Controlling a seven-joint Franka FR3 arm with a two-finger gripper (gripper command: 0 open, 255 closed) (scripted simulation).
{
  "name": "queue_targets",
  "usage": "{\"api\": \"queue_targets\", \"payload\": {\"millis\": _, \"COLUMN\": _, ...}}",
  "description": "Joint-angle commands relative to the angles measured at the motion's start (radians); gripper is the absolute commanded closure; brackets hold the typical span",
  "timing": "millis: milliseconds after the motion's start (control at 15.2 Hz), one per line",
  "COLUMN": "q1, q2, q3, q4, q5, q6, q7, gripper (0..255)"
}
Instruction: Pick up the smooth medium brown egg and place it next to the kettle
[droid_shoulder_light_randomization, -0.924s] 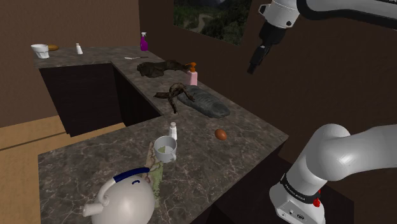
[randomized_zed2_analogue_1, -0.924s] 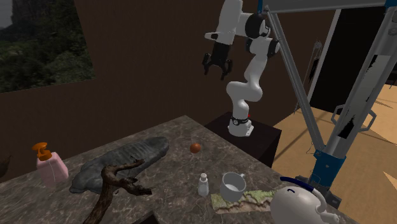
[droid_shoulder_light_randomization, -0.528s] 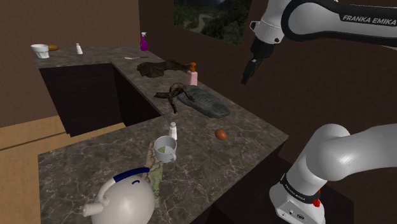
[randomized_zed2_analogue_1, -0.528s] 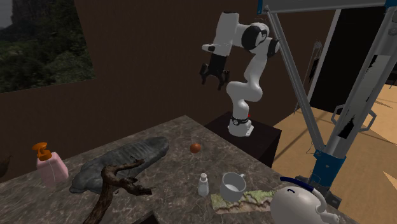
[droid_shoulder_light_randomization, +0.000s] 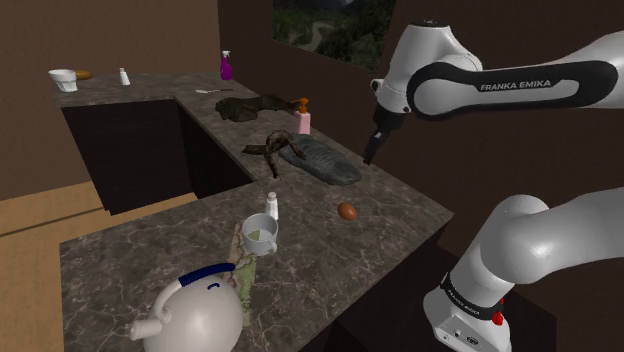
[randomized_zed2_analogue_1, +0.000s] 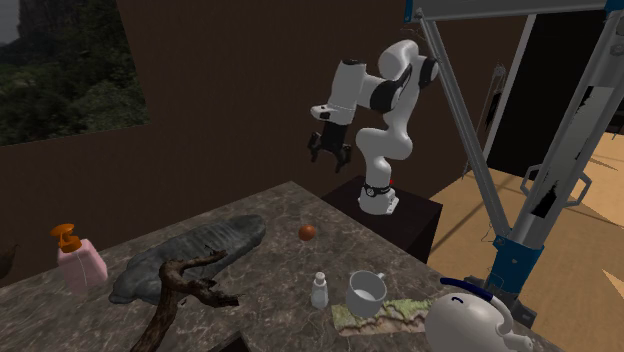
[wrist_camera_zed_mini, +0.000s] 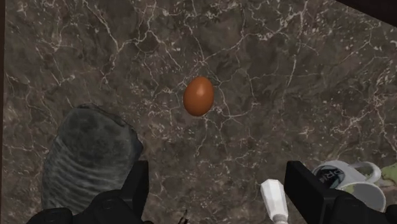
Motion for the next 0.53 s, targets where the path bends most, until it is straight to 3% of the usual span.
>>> {"api": "queue_targets", "payload": {"millis": 0, "q1": -0.008, "q2": 0.051, "q3": -0.001, "q4": -0.03, "q5": -0.015, "q6": 0.075, "q7": 0.003, "gripper": 0}}
{"api": "queue_targets", "payload": {"millis": 462, "q1": -0.045, "q2": 0.243, "q3": 0.008, "q4": -0.123, "q5": -0.083, "q6": 0.33, "q7": 0.039, "gripper": 0}}
